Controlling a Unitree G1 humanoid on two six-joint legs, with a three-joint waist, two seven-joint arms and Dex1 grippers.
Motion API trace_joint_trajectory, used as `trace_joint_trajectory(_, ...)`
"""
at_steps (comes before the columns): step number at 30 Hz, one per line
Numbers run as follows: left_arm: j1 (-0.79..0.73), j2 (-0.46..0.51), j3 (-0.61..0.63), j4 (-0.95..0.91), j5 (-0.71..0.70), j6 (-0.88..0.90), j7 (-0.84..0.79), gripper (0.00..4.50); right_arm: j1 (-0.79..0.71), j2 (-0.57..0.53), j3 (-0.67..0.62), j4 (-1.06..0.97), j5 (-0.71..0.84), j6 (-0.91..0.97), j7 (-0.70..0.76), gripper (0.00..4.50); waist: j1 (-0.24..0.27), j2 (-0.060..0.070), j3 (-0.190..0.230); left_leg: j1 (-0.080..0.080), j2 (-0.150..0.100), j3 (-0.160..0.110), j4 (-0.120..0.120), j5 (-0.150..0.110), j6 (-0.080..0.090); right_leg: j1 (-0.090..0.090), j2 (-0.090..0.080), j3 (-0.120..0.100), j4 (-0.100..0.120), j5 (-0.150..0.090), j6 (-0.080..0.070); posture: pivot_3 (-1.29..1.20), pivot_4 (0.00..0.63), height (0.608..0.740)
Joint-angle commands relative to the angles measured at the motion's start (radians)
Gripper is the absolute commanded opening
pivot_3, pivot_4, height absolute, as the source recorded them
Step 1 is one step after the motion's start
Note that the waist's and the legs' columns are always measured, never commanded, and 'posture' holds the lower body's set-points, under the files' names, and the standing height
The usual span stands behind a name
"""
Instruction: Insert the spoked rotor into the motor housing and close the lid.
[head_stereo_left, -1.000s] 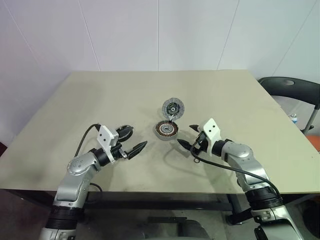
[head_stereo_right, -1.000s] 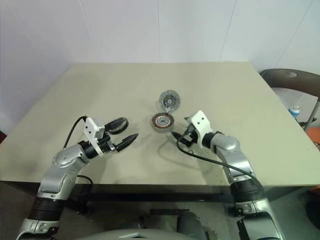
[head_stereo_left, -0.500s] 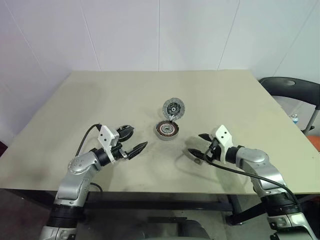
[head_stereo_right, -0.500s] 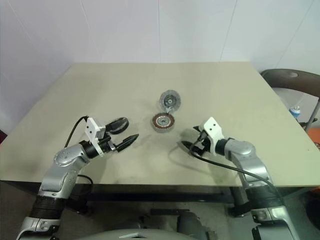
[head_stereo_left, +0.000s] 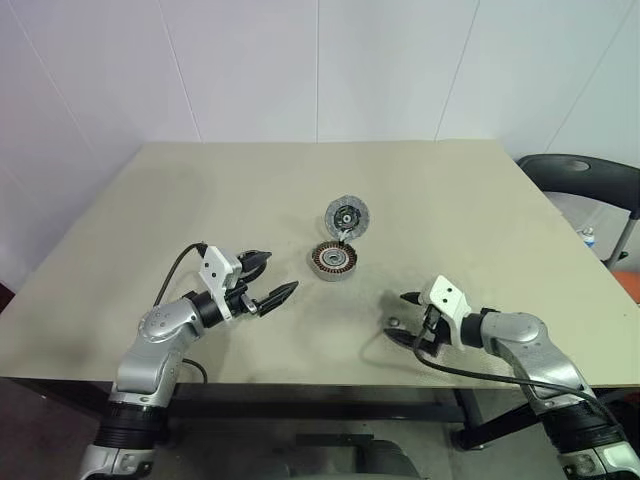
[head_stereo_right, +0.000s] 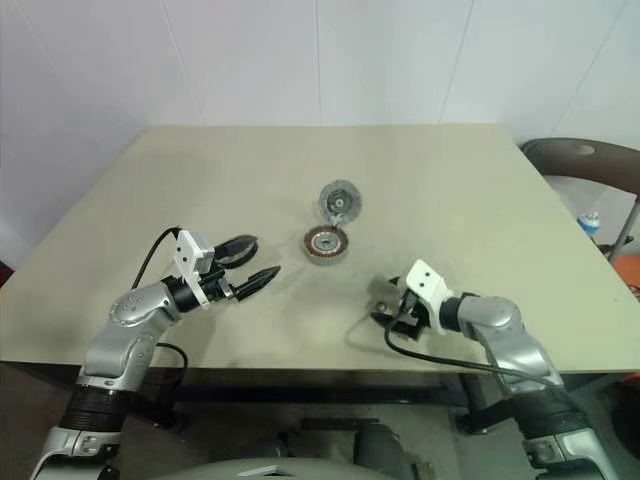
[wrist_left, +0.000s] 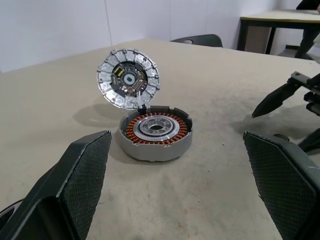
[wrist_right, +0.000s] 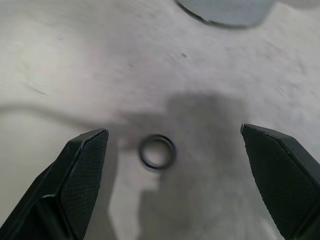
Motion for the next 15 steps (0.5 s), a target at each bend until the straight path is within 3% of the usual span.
trace_joint_trajectory(1,-0.022,0.009,0.0,-0.042,-0.005,0.006,-0.003,4.5,-0.004,-0.012,0.0,-0.036,-0.004,-0.008,0.003,4.46,0.0,0.0,0.0,0.0,0.0,0.0,0.0,0.0,0.0,0.0,0.0,0.0,0.0,0.0,0.0,0.0,0.0,0.74)
trace_joint_trajectory(15,-0.022,0.019,-0.008,-0.132,-0.027,0.103,0.01,4.5,0.034,-0.004,0.004,0.023,0.037,0.069,0.029,4.46,0.002,-0.001,0.0,0.0,0.0,0.0,0.0,0.0,0.0,0.0,0.0,0.0,0.0,0.0,0.0,0.0,0.0,0.74)
